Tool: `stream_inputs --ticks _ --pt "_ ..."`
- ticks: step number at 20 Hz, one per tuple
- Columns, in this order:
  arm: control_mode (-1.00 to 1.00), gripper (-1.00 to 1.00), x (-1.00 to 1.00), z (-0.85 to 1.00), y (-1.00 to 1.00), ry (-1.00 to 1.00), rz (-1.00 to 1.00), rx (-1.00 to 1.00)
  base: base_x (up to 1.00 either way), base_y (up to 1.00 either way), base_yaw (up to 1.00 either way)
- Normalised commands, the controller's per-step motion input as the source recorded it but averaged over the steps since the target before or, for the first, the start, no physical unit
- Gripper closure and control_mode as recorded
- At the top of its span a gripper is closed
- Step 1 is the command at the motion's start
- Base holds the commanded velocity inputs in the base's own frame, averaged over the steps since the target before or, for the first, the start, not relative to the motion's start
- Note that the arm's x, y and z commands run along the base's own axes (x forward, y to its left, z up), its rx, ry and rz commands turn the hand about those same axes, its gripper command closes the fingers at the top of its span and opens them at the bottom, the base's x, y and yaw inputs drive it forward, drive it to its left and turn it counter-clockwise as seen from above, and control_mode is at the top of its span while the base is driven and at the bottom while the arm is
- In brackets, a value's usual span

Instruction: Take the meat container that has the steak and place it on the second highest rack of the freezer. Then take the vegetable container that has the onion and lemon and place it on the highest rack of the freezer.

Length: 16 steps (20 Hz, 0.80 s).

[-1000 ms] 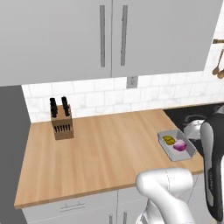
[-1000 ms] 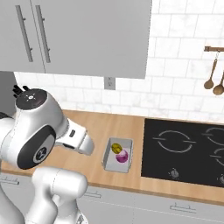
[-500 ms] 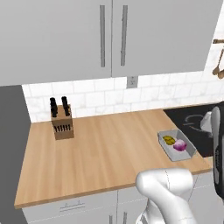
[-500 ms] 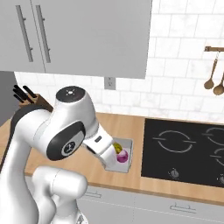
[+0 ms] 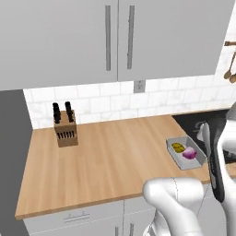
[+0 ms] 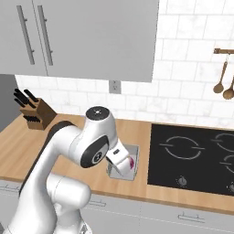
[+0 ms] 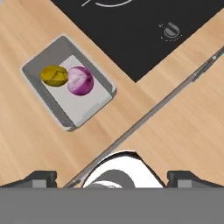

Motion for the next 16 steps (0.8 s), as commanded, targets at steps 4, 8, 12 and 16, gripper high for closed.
stream_inputs --ticks 4,8,12,16 --pt "-1.00 -1.00 0.57 -0.70 -0.22 0.02 -0.07 0.08 0.00 0.00 0.00" --pt "-1.00 -1.00 0.29 -0.40 -0.06 0.15 -0.16 0.19 0.00 0.00 0.00" --pt "-1.00 -1.00 0.36 -0.18 0.00 0.19 -0.18 0.17 0.00 0.00 0.00" --pt "-1.00 -1.00 0.42 -0.21 -0.12 0.15 -0.15 0.05 0.00 0.00 0.00"
